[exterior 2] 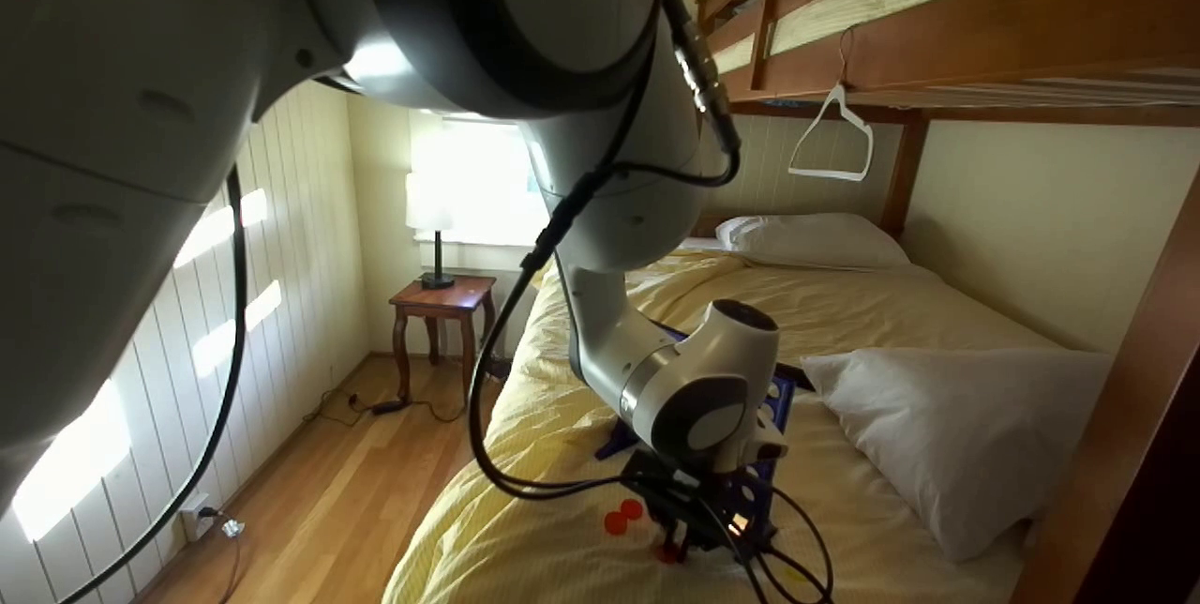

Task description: Put one orange disc in the blue board

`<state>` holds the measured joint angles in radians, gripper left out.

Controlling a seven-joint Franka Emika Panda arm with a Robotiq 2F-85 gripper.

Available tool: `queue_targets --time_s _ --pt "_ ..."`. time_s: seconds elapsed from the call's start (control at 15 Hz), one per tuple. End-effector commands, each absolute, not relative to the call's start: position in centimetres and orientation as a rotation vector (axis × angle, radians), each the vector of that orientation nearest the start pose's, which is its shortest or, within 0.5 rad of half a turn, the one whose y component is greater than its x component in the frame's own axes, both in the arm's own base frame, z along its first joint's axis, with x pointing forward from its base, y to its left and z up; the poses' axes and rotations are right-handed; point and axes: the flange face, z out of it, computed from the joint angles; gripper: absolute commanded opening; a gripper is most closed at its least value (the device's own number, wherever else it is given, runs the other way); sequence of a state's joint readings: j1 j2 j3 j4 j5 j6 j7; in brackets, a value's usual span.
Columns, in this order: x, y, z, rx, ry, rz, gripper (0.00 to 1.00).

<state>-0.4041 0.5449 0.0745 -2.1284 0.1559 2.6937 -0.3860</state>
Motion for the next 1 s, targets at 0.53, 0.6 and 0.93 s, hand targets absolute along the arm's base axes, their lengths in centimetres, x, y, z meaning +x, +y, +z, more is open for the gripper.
queue_targets --time_s 0.53,0.6,0.93 --pt "54.0 -18.6 17.0 -3.004 0.123 -0.114 0.02" --pt "54.0 -18.4 17.4 -2.997 0.124 -0.122 0.02" --pt "53.7 -17.8 19.4 -2.961 0.150 -0.055 0.02"
